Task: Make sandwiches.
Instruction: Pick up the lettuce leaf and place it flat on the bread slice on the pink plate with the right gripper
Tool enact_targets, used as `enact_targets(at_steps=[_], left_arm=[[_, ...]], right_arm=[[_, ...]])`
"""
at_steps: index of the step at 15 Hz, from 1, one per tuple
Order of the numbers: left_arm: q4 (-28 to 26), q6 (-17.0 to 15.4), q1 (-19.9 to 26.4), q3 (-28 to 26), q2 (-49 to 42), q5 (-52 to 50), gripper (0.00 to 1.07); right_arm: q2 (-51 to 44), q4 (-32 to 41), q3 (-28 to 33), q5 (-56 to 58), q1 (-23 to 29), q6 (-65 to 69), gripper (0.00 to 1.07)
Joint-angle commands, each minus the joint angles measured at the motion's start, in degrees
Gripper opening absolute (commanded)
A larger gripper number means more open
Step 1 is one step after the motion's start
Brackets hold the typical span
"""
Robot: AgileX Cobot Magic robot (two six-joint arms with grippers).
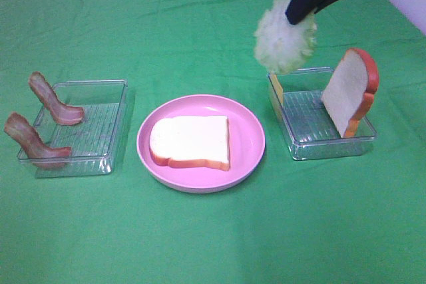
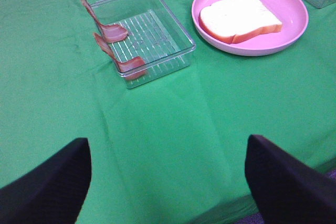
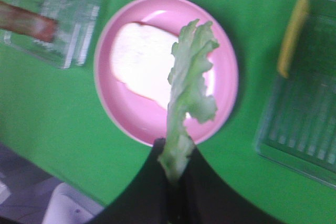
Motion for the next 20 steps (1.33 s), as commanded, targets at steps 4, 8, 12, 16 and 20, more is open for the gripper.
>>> enact_targets(at_steps=[4, 8, 12, 16, 20], left_arm=[[-0.6, 0.0, -0.2, 0.0, -0.4, -0.7, 0.76], [-0.6, 0.0, -0.2, 0.0, -0.4, -0.7, 0.76], [-0.6, 0.0, -0.2, 0.0, -0.4, -0.7, 0.76], [-0.6, 0.0, -0.2, 0.0, -0.4, -0.7, 0.76], [-0.6, 0.0, -0.2, 0.0, -0.4, -0.7, 0.76]], right_arm=[[3.4, 25.9, 7.7, -8.9, 1.9, -16.7, 0.0], [10.8, 26.6, 7.7, -14.2, 8.7, -16.7, 0.0], [20.0, 28.1, 7.7, -17.7, 9.9, -14.0, 0.0], [25.5, 27.9, 7.7, -19.4, 9.9, -13.6, 0.0], [25.2, 13.8, 7.6, -25.2, 9.9, -2.2, 0.0]])
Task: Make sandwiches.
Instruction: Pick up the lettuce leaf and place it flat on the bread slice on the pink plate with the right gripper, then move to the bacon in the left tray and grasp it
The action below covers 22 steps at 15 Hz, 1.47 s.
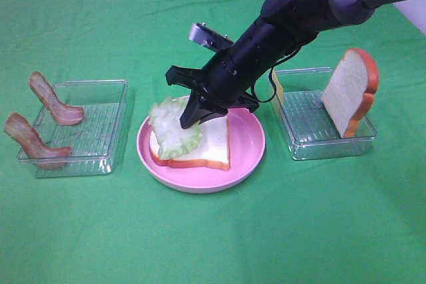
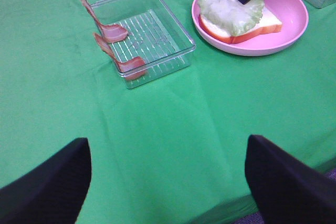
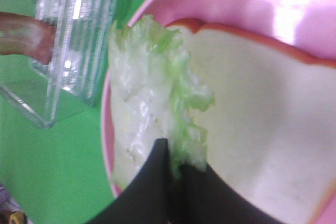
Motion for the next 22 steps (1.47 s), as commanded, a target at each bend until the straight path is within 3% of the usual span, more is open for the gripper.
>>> enact_targets(at_steps=[1, 2, 5, 6, 13, 17, 19, 20, 22], left_arm=[[-0.6, 0.0, -0.2, 0.0, -0.4, -0.7, 0.76], [-0.6, 0.0, -0.2, 0.0, -0.4, -0.7, 0.76], [-0.6, 0.0, -0.2, 0.0, -0.4, -0.7, 0.76], [-0.6, 0.0, -0.2, 0.0, -0.4, -0.7, 0.76], [-0.6, 0.0, -0.2, 0.0, -0.4, -0.7, 0.76], [-0.6, 0.0, -0.2, 0.0, -0.4, -0.7, 0.76], [-0.6, 0.0, -0.2, 0.0, -0.3, -0.7, 0.76], [-0.6, 0.0, -0.2, 0.0, -0.3, -0.7, 0.76], [-0.6, 0.0, -0.2, 0.0, -0.3, -0.7, 0.76]], right_arm=[[-0.2, -5.4, 0.1, -0.9, -0.2, 4.4, 0.0], [-0.2, -10.5, 0.1, -1.3, -0.2, 8.1, 0.14], [-1.0, -10.9, 0.1, -1.1, -0.2, 8.3, 0.64], [-2.1, -10.9, 0.1, -1.0, -0.2, 7.8, 0.74], [-13.9, -16.3, 0.1, 8.5, -0.2, 7.5, 0.75], [-27.9, -31.5, 0.3, 25.6, -0.2, 10.9, 0.75], [-36.1, -38.8, 2.8, 27.2, -0.2, 17.0, 0.75], [-36.1, -38.8, 2.8, 27.2, -0.2, 17.0, 0.75], [-46.2, -43.9, 10.0, 27.2, -0.2, 21.0, 0.75]])
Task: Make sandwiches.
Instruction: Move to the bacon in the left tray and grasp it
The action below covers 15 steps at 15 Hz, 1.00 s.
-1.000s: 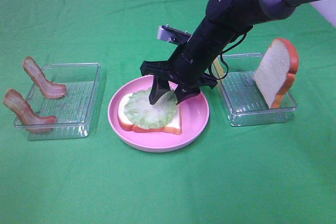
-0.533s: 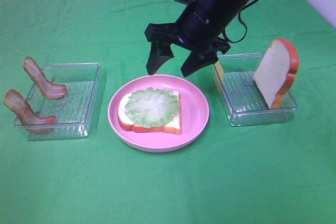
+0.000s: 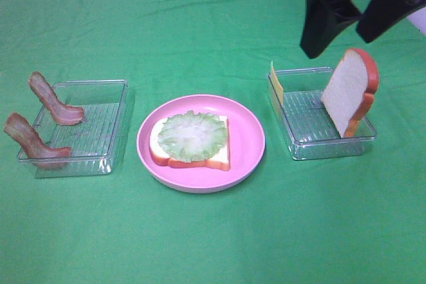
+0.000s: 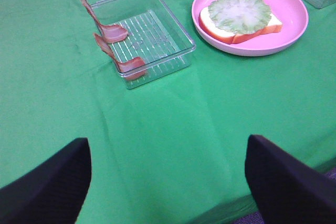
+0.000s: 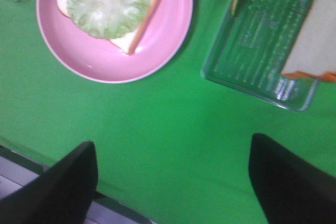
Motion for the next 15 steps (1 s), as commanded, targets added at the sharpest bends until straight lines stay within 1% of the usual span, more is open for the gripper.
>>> enact_targets(at_steps=[1, 2, 3, 4, 5, 6, 7, 8, 9, 10, 11, 12, 14, 15], left_arm=[[-0.6, 0.0, -0.2, 0.0, -0.3, -0.7, 0.76], [-0.6, 0.0, -0.2, 0.0, -0.3, -0.7, 0.76], [-0.6, 0.0, -0.2, 0.0, -0.3, -0.7, 0.76], [-0.6, 0.0, -0.2, 0.0, -0.3, -0.7, 0.76], [-0.6, 0.0, -0.2, 0.0, -0.3, -0.7, 0.76], [-0.6, 0.0, -0.2, 0.0, -0.3, -0.7, 0.76], [-0.6, 0.0, -0.2, 0.0, -0.3, -0.7, 0.76], [-0.6, 0.0, -0.2, 0.0, -0.3, -0.7, 0.76], [-0.6, 0.0, -0.2, 0.0, -0.3, -0.7, 0.76], [-0.6, 0.0, -0.2, 0.0, -0.3, -0.7, 0.76], [-0.6, 0.0, -0.2, 0.0, -0.3, -0.7, 0.76], [-0.6, 0.0, -0.2, 0.0, -0.3, -0.7, 0.76], [-0.6, 0.0, -0.2, 0.0, -0.3, -0.7, 0.76], [-0.5, 0.0, -0.2, 0.0, -0.3, -0.7, 0.76]], right_arm=[[-9.2, -3.7, 7.1, 1.1, -0.2, 3.0, 0.75], [-13.4, -3.8, 11.5, 1.1, -0.2, 3.5, 0.75], [-13.4, -3.8, 11.5, 1.1, -0.2, 3.5, 0.75], [-20.6, -3.8, 18.6, 1.1, -0.2, 3.7, 0.75], [-24.9, -3.9, 22.5, 0.8, -0.2, 3.7, 0.75], [-32.2, -4.2, 29.9, -1.1, -0.2, 3.2, 0.75], [-36.4, -4.2, 34.6, -2.5, -0.2, 2.1, 0.75], [-42.9, -4.2, 40.4, -3.7, -0.2, 0.0, 0.75], [-44.7, -4.2, 41.8, -3.8, -0.2, -0.9, 0.75], [-52.7, -4.2, 46.4, -4.6, -0.2, -1.1, 0.75], [-57.2, -4.2, 48.5, -5.6, -0.2, -2.1, 0.75], [-57.2, -4.2, 48.5, -5.6, -0.2, -2.1, 0.75], [-66.1, -4.2, 51.2, -7.9, -0.2, -2.2, 0.75], [-70.6, -4.2, 51.3, -8.3, -0.2, -2.2, 0.75]])
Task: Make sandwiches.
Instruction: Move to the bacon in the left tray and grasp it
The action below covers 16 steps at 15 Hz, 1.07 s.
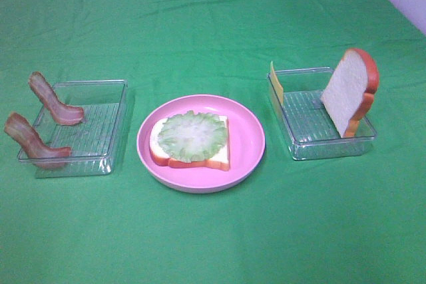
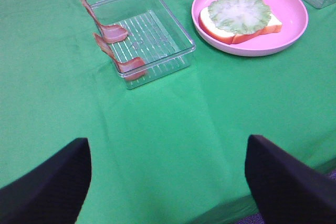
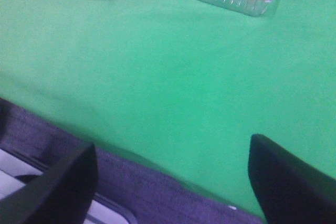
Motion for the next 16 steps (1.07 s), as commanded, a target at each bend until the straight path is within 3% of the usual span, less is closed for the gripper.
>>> enact_targets(at_steps=[1, 5, 6, 7, 8, 9, 10, 11, 13, 15, 16], left_arm=[[-0.5, 0.0, -0.2, 0.0, -0.3, -0.7, 0.76], [1.0, -0.2, -0.2, -1.4, 0.0, -2.9, 0.76], [4.5, -2.3, -0.2, -3.5, 3.4, -7.2, 0.76], [4.5, -2.3, -0.2, -3.5, 3.4, -7.2, 0.76], [7.6, -5.2, -0.2, -4.5, 6.8, -8.3, 0.76], [11.1, -10.0, -0.2, -6.5, 14.7, -8.7, 0.76], [13.0, -12.5, -0.2, -8.3, 20.2, -8.5, 0.76], [13.0, -12.5, -0.2, -8.3, 20.2, -8.5, 0.76], [13.6, -18.3, -0.2, -14.8, 38.6, -8.5, 0.76], [13.8, -19.7, -0.2, -21.9, 54.7, -5.3, 0.76], [13.8, -19.7, -0.2, -21.9, 54.7, -5.3, 0.76]], right_arm=[[-6.4, -0.5, 0.5, -1.3, -0.2, -0.9, 0.75], [-19.5, -0.1, 0.7, -1.3, -0.2, -1.0, 0.75], [-18.9, -0.1, 0.8, -1.3, -0.2, -1.1, 0.75], [-18.9, -0.1, 0.8, -1.3, -0.2, -1.1, 0.75], [-18.9, -0.1, 0.8, -1.3, -0.2, -1.1, 0.75], [-18.9, -0.1, 0.8, -1.3, -0.2, -1.1, 0.75], [-18.9, -0.1, 0.8, -1.3, -0.2, -1.1, 0.75], [-18.9, -0.1, 0.8, -1.3, -0.2, -1.1, 0.75], [-18.9, -0.1, 0.8, -1.3, -0.2, -1.0, 0.75], [-18.9, -0.1, 0.8, -1.3, -0.2, -0.9, 0.75], [-18.9, -0.1, 0.8, -1.3, -0.2, -0.9, 0.75]])
